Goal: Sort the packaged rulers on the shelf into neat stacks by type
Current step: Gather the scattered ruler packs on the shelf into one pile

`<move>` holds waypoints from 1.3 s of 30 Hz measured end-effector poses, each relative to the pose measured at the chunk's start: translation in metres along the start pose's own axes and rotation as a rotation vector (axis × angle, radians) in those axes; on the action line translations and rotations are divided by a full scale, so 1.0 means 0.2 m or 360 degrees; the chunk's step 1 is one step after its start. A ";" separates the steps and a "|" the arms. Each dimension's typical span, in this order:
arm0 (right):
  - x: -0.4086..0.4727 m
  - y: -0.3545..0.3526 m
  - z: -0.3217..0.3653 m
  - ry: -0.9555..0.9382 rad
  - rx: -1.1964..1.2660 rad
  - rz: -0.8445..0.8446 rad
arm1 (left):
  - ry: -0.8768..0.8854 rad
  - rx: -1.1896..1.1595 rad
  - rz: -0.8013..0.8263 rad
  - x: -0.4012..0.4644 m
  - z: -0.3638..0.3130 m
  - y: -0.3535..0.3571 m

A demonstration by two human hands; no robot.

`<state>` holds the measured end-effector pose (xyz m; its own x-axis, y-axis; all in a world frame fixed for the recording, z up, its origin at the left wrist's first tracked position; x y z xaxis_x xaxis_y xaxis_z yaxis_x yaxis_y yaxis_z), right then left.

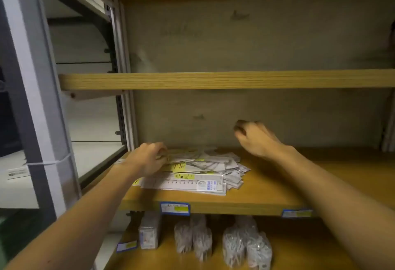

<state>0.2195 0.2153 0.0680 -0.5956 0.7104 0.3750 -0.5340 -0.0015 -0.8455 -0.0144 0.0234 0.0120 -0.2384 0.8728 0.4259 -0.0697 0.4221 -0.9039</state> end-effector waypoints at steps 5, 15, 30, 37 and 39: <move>0.09 0.13 0.06 -0.0078 0.0006 0.0120 | -0.0102 -0.0065 0.0304 0.05 0.06 0.07; 0.30 0.30 0.10 0.0073 0.0069 0.0208 | -0.0043 -0.0350 0.0538 0.16 0.10 0.07; 0.29 0.36 0.11 0.0320 0.0199 0.0285 | 0.0332 -0.0122 0.0155 0.19 0.01 0.00; 0.27 0.36 0.11 0.0474 0.0290 0.0232 | 0.0292 -0.0063 -0.0132 0.20 -0.05 0.00; 0.27 0.36 0.11 0.0528 0.0365 0.0197 | 0.0282 0.0031 -0.0166 0.21 -0.06 0.02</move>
<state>0.1348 0.2389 0.0352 -0.4583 0.8830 0.1016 -0.6127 -0.2310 -0.7558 -0.0134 0.0653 0.0269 -0.0548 0.8548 0.5160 -0.1043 0.5091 -0.8544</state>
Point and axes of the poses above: each hand's wrist, its own x-axis towards the middle knuckle, its own y-axis out of the palm, z = x × y, the point moved 3 cm from there along x, towards the middle knuckle, and after that the axes turned 15 degrees about y, right-handed, at the moved point
